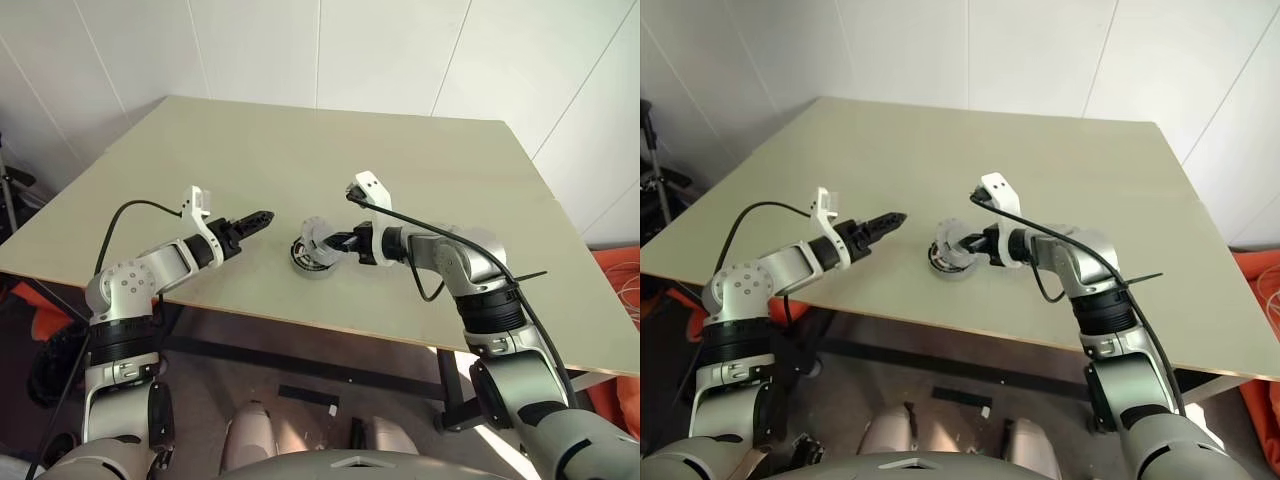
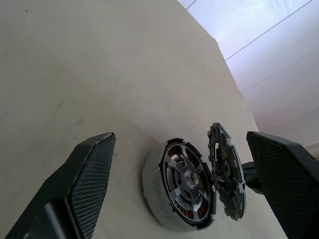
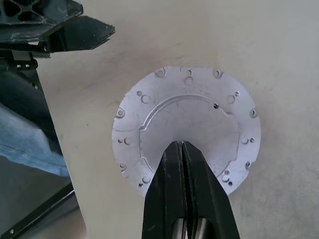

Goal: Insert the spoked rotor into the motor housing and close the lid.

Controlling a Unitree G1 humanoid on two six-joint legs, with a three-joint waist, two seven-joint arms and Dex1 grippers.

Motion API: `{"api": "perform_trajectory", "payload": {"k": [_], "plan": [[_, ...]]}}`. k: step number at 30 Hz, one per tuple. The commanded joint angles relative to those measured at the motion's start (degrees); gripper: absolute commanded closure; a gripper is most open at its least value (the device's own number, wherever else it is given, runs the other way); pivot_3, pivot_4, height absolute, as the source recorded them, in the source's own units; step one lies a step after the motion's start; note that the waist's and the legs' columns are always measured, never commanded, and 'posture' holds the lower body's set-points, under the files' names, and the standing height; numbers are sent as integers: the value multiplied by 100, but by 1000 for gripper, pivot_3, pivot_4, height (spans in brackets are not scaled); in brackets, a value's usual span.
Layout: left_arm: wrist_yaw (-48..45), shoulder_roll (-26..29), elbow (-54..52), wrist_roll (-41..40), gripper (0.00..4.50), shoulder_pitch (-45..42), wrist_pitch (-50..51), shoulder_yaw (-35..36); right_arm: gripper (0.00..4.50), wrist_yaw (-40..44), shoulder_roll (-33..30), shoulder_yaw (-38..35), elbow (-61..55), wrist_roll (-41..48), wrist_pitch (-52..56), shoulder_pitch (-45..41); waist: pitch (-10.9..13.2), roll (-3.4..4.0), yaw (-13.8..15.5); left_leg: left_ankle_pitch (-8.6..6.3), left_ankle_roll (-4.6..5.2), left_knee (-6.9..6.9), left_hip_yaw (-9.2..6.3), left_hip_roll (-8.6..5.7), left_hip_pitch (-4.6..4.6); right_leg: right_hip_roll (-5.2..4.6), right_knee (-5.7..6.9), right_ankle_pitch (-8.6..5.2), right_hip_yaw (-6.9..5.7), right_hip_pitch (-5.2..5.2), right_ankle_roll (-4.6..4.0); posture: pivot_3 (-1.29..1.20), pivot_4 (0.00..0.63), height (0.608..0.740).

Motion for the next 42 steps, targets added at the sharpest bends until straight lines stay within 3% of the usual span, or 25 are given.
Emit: {"api": "perform_trajectory", "payload": {"k": [1, 19, 34, 41, 42], "plan": [[7, 26, -206, -39, 0, -47, -77, 99, 4471, 7, 69, 15, 144, -27, -221, -102, 0, 0, 0, 0, 0, 0, 0, 0, 0, 0, 0, 0, 0, 0, 0, 0, 0, 740], [48, 119, -230, -22, 0, -13, -71, 203, 4471, -56, 227, 87, 1119, -284, -815, 123, -1, -1, -7, 0, 0, 0, 0, 0, 4, 0, -1, -1, 0, 4, 1, 0, 0, 740], [-41, 155, -45, 87, 0, -184, -198, 110, 4471, 226, 16, -16, 350, -33, -954, 64, -1, -1, -7, -1, 1, -4, -1, -1, -3, 0, -4, -1, 0, -3, 1, 0, 0, 740], [-151, 176, 5, 177, 0, -221, -249, 46, 4471, 307, 19, 22, 528, -153, -1266, 191, -1, -1, -6, -1, 1, -11, 0, -1, -9, 2, -11, -1, -1, -11, 0, 0, 0, 740], [-161, 182, 1, 184, 0, -221, -254, 37, 4293, 324, 27, 37, 546, -201, -1475, 221, -1, -1, -6, -1, 1, -11, 0, -1, -10, 1, -11, -1, -1, -10, 1, 0, 0, 740]]}}
